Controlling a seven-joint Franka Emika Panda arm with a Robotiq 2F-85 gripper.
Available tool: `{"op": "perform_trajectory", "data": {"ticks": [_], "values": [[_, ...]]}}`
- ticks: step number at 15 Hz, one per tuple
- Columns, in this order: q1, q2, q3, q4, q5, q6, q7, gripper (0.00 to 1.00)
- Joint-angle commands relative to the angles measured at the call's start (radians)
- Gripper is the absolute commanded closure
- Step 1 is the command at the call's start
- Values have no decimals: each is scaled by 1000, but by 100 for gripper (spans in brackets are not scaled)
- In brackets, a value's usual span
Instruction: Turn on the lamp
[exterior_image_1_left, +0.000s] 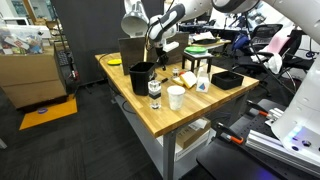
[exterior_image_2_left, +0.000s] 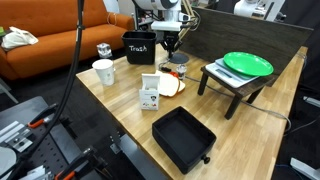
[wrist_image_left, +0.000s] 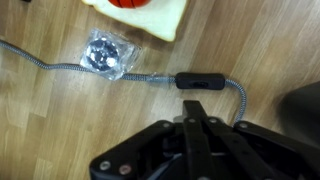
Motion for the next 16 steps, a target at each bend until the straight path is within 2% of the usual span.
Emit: {"op": "perform_trajectory", "data": {"ticks": [1,16], "values": [[-6,42,8,69,15,-56,-19,100],[-5,102,27,97,46,-103,-15,100]]}}
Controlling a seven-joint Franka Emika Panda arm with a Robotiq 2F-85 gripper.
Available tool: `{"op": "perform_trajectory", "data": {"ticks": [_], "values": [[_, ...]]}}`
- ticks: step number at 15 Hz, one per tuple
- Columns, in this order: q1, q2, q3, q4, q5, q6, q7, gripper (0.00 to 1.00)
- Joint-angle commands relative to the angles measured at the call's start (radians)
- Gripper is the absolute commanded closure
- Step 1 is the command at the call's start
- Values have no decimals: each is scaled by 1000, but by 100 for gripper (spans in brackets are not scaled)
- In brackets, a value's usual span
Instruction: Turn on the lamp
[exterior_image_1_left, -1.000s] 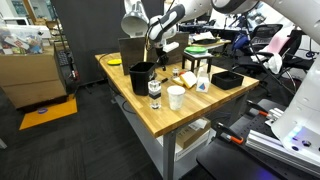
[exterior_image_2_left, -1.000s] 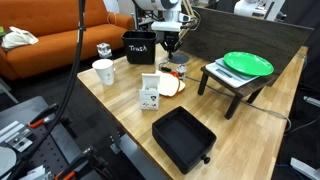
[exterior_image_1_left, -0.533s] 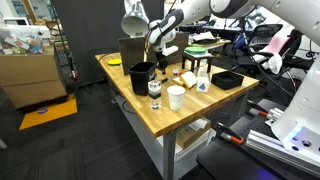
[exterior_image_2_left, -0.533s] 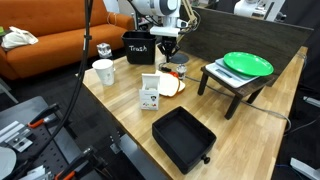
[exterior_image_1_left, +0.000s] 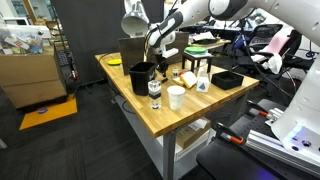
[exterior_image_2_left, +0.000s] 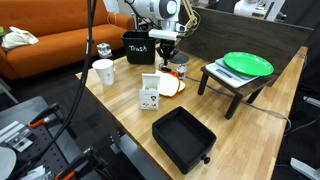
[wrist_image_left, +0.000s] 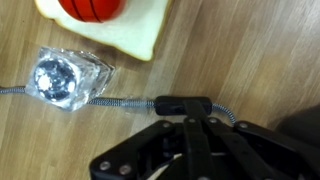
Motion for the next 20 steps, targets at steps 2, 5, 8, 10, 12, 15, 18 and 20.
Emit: {"op": "perform_trajectory", "data": {"ticks": [2,5,8,10,12,15,18,20], "values": [[-7,34,14,60,22,-53,-18,100],[-9,56,16,82,25,-65,-19,100],[-11,85,14,120,27,-82,-23,100],[-13,98,14,146,29,-94,-25,100],[-14,111,14,172,30,-102,-26,100],[-10,94,14,175,29,-95,-26,100],[-8,33,19,133,21,-62,-13,100],[-2,-9,13,102,15,-53,2,100]]}}
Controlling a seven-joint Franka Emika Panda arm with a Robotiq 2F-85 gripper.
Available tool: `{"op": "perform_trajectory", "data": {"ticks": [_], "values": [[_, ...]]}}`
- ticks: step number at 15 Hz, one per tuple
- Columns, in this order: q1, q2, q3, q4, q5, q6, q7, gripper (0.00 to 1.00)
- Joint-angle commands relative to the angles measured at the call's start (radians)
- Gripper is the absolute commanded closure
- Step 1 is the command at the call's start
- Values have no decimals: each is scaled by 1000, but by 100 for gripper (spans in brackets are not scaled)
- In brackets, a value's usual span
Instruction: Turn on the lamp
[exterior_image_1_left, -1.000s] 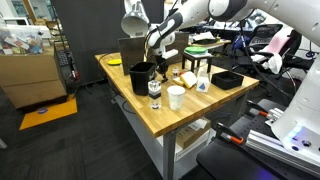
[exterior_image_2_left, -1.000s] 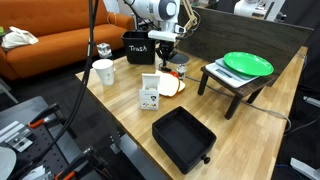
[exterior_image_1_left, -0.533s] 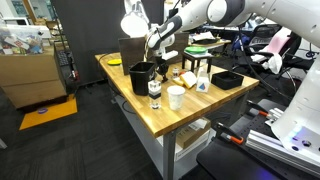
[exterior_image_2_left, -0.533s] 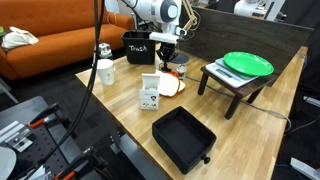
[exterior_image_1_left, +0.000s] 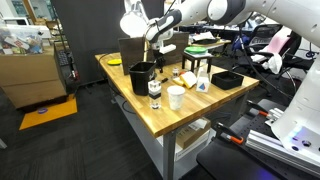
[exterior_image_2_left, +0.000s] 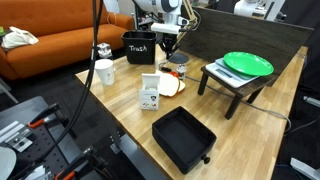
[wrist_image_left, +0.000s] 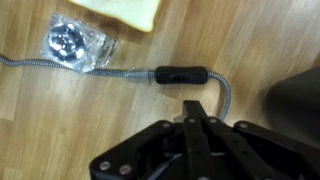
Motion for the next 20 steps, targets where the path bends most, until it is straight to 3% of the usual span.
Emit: {"op": "perform_trajectory", "data": {"ticks": [1,10,20], "values": [[2,-82,-5,-80,-5,10,14,100],[-2,-316,-62,-456,0,57,182,100],[-11,-768,-58,-972,125,202,453,100]]}}
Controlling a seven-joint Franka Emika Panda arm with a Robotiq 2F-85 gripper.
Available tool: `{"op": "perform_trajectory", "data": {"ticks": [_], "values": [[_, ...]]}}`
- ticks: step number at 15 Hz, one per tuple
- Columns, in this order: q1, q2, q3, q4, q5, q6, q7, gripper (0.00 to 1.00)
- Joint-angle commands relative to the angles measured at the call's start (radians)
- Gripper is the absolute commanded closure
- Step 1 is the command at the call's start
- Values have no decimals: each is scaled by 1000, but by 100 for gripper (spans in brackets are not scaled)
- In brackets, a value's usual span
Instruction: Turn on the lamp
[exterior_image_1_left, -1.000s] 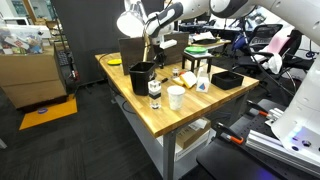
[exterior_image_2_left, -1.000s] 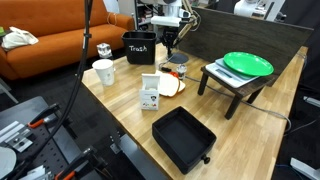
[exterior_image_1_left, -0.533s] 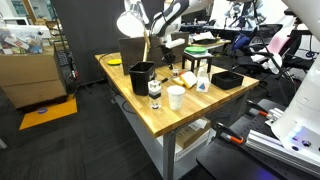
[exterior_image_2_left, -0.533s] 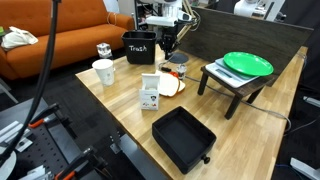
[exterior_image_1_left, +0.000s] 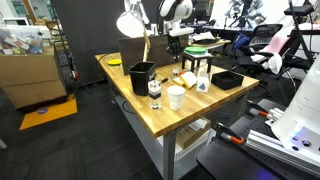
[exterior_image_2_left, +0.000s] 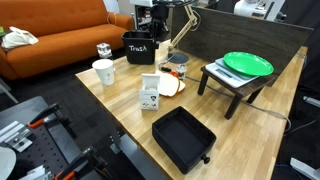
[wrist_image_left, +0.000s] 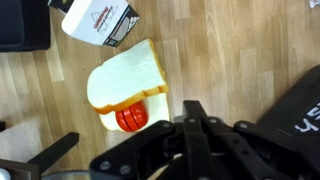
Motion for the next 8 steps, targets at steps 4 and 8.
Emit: {"op": "perform_trajectory", "data": {"ticks": [4,8], "values": [[-1,-216,3,-231,97,133,49,93],[-4,-329,8,-358,124,202,49,71]]}}
